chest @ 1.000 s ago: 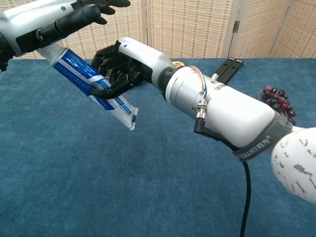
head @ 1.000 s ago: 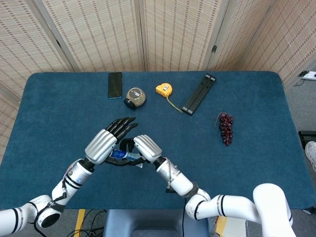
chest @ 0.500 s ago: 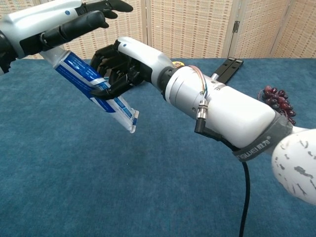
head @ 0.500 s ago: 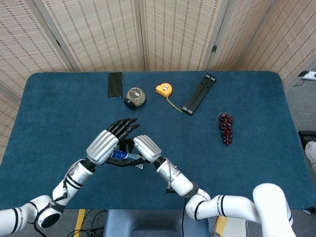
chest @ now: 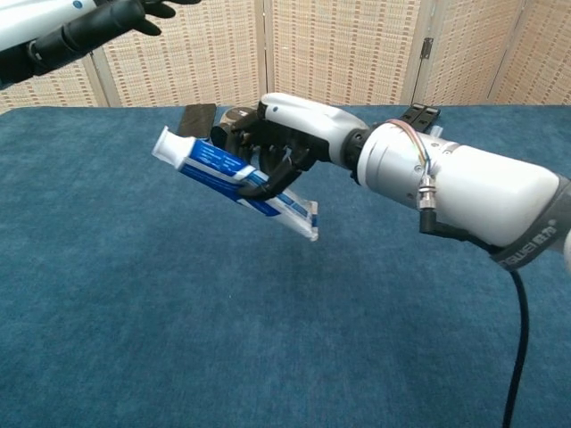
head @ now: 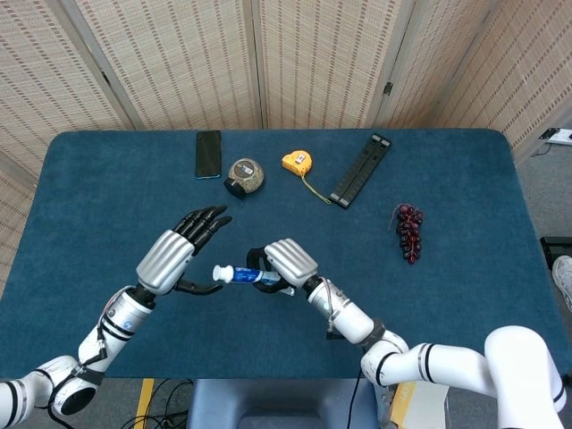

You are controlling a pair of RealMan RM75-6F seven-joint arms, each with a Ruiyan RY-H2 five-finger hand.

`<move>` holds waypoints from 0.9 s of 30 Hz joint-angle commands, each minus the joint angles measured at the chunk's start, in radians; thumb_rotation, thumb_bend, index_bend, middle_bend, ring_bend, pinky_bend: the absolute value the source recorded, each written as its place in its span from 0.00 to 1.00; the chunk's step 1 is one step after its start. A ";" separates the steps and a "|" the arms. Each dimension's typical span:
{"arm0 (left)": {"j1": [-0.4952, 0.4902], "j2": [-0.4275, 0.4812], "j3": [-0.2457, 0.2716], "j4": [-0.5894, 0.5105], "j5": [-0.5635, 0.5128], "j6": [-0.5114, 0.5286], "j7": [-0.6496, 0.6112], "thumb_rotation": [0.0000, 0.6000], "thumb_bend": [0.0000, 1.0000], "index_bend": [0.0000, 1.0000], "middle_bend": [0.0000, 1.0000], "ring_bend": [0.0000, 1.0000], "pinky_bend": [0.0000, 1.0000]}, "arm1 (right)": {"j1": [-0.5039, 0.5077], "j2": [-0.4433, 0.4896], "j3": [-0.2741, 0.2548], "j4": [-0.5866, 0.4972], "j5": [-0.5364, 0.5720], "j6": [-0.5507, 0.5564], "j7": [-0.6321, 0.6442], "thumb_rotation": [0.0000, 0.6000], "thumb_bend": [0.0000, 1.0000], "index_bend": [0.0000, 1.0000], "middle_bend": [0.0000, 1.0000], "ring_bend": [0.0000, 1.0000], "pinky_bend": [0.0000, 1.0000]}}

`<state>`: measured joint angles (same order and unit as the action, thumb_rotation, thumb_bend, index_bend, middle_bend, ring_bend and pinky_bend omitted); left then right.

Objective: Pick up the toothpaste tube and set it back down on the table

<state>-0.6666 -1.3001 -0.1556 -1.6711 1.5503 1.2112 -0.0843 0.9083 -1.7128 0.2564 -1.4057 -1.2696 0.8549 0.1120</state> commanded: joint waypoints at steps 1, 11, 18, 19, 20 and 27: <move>0.006 0.006 0.004 0.006 -0.006 0.000 -0.003 0.00 0.00 0.00 0.04 0.02 0.13 | 0.005 0.070 -0.043 0.002 0.066 -0.064 -0.154 1.00 0.57 0.77 0.67 0.55 0.47; 0.029 0.001 0.011 0.039 -0.028 0.009 -0.017 0.00 0.00 0.00 0.04 0.02 0.13 | 0.026 0.098 -0.108 0.026 0.279 -0.095 -0.474 1.00 0.42 0.53 0.48 0.38 0.44; 0.051 0.002 0.012 0.061 -0.052 0.021 -0.026 0.00 0.00 0.00 0.04 0.02 0.13 | 0.025 0.137 -0.114 -0.010 0.335 -0.098 -0.504 1.00 0.32 0.12 0.23 0.16 0.35; 0.055 0.004 0.013 0.065 -0.056 0.021 -0.026 0.00 0.00 0.00 0.04 0.02 0.13 | 0.020 0.150 -0.113 -0.023 0.333 -0.095 -0.498 1.00 0.32 0.08 0.20 0.14 0.34; 0.059 0.006 0.014 0.070 -0.062 0.022 -0.026 0.00 0.00 0.00 0.04 0.02 0.13 | 0.015 0.167 -0.112 -0.039 0.330 -0.090 -0.491 1.00 0.31 0.05 0.18 0.12 0.33; 0.121 0.027 0.004 0.106 -0.149 0.063 0.037 0.16 0.00 0.00 0.04 0.02 0.13 | -0.089 0.366 -0.118 -0.215 0.212 0.045 -0.416 1.00 0.32 0.00 0.16 0.10 0.31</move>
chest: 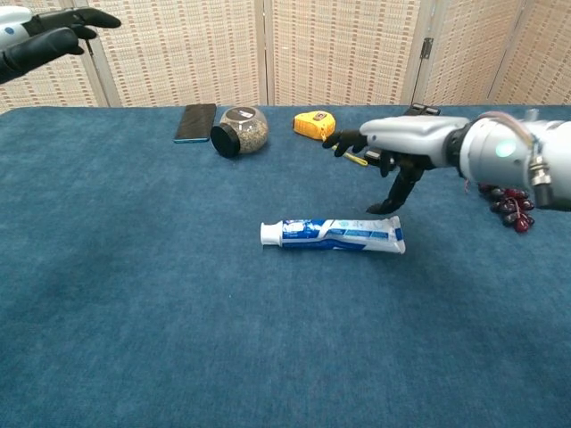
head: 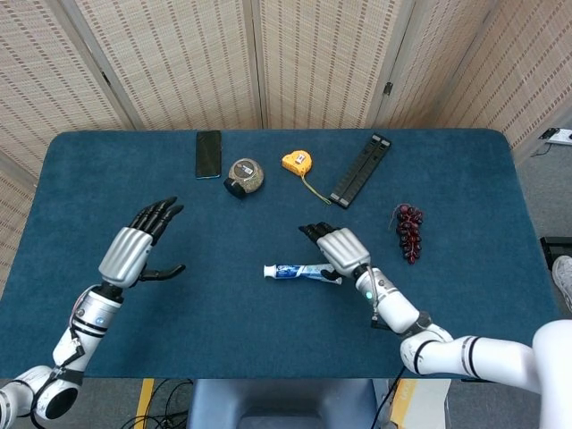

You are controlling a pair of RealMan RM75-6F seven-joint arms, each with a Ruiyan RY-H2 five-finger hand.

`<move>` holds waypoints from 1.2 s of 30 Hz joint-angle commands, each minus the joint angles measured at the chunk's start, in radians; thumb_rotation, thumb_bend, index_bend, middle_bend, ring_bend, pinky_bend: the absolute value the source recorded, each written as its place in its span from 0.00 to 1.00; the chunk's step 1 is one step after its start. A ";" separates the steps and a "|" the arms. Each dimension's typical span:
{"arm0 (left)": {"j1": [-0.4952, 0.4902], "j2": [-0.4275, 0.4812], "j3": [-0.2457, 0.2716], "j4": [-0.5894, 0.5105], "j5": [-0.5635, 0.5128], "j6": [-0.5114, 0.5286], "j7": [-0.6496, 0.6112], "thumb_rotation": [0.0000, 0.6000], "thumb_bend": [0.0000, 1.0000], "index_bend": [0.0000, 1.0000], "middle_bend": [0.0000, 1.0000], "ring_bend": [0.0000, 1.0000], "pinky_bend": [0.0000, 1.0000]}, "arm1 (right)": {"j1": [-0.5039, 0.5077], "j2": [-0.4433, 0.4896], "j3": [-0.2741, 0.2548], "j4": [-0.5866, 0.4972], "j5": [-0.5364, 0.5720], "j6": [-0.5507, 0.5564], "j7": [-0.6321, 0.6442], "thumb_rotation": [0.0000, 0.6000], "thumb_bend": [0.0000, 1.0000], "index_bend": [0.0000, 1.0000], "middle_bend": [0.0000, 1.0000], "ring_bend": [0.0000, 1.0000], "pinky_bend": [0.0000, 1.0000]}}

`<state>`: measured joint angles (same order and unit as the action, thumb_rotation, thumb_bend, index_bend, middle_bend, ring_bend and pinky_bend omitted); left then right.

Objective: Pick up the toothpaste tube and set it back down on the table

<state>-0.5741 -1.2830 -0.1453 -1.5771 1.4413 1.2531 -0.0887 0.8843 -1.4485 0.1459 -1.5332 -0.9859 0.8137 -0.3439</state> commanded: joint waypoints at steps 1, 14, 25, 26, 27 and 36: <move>0.038 0.016 -0.006 0.014 -0.053 0.026 0.054 0.26 0.00 0.00 0.04 0.03 0.13 | -0.085 0.131 -0.012 -0.108 -0.096 0.115 0.046 1.00 0.34 0.00 0.19 0.11 0.31; 0.209 0.094 -0.004 -0.026 -0.180 0.177 0.179 1.00 0.06 0.15 0.09 0.06 0.17 | -0.419 0.371 -0.137 -0.190 -0.395 0.525 0.218 1.00 0.37 0.17 0.31 0.22 0.32; 0.320 0.129 0.078 -0.060 -0.110 0.265 0.269 1.00 0.06 0.13 0.09 0.06 0.17 | -0.614 0.373 -0.196 -0.117 -0.506 0.722 0.324 1.00 0.36 0.17 0.30 0.22 0.32; 0.330 0.133 0.084 -0.066 -0.105 0.271 0.271 1.00 0.06 0.13 0.09 0.06 0.17 | -0.625 0.373 -0.200 -0.113 -0.512 0.730 0.327 1.00 0.36 0.17 0.30 0.22 0.32; 0.342 0.138 0.091 -0.073 -0.098 0.280 0.272 1.00 0.06 0.13 0.09 0.06 0.17 | -0.640 0.374 -0.204 -0.110 -0.517 0.740 0.332 1.00 0.36 0.17 0.30 0.22 0.32; 0.422 0.146 0.135 -0.108 -0.049 0.335 0.291 1.00 0.06 0.12 0.10 0.06 0.17 | -0.724 0.372 -0.214 -0.097 -0.533 0.778 0.374 1.00 0.36 0.17 0.30 0.22 0.32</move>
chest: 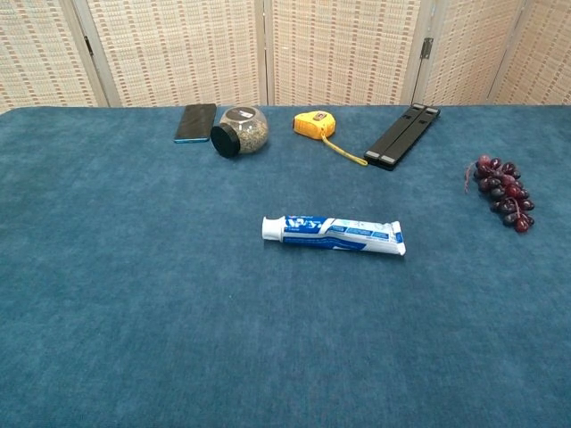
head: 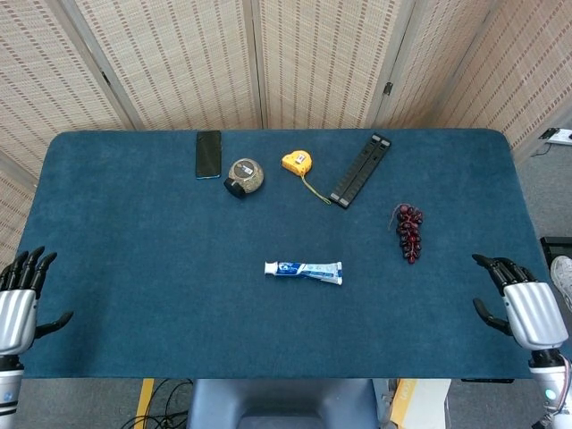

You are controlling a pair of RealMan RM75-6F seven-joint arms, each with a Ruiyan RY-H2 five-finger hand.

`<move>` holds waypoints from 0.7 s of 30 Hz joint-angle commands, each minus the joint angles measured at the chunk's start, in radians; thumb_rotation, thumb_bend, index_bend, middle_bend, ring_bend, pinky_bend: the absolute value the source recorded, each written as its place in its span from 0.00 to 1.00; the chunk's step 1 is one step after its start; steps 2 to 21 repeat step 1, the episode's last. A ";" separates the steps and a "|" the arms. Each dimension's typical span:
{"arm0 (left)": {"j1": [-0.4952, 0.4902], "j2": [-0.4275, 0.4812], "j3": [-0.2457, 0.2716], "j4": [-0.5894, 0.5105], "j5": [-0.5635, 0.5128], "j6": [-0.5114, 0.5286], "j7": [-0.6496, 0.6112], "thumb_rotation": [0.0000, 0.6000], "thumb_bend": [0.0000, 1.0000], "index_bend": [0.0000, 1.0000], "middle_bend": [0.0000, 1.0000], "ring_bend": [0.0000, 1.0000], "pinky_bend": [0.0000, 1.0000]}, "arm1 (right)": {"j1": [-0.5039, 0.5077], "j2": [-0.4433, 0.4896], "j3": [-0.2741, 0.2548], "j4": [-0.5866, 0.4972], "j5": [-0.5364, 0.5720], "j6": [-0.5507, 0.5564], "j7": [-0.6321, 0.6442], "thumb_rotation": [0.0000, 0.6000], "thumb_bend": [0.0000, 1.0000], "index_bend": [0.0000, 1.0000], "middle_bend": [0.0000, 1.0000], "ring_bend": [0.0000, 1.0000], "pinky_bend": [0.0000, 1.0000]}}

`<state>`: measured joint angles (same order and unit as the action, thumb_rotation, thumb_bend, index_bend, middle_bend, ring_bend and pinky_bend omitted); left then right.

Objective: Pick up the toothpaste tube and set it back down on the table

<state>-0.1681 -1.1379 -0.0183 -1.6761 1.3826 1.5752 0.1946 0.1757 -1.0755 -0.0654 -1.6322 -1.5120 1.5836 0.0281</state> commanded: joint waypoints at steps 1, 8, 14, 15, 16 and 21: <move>0.020 -0.001 0.009 -0.009 0.012 0.016 0.011 1.00 0.06 0.12 0.10 0.06 0.17 | -0.020 0.000 -0.004 0.000 -0.008 0.007 0.001 1.00 0.36 0.17 0.30 0.22 0.32; 0.020 -0.001 0.009 -0.009 0.012 0.016 0.011 1.00 0.06 0.12 0.10 0.06 0.17 | -0.020 0.000 -0.004 0.000 -0.008 0.007 0.001 1.00 0.36 0.17 0.30 0.22 0.32; 0.020 -0.001 0.009 -0.009 0.012 0.016 0.011 1.00 0.06 0.12 0.10 0.06 0.17 | -0.020 0.000 -0.004 0.000 -0.008 0.007 0.001 1.00 0.36 0.17 0.30 0.22 0.32; 0.020 -0.001 0.009 -0.009 0.012 0.016 0.011 1.00 0.06 0.12 0.10 0.06 0.17 | -0.020 0.000 -0.004 0.000 -0.008 0.007 0.001 1.00 0.36 0.17 0.30 0.22 0.32; 0.020 -0.001 0.009 -0.009 0.012 0.016 0.011 1.00 0.06 0.12 0.10 0.06 0.17 | -0.020 0.000 -0.004 0.000 -0.008 0.007 0.001 1.00 0.36 0.17 0.30 0.22 0.32; 0.020 -0.001 0.009 -0.009 0.012 0.016 0.011 1.00 0.06 0.12 0.10 0.06 0.17 | -0.020 0.000 -0.004 0.000 -0.008 0.007 0.001 1.00 0.36 0.17 0.30 0.22 0.32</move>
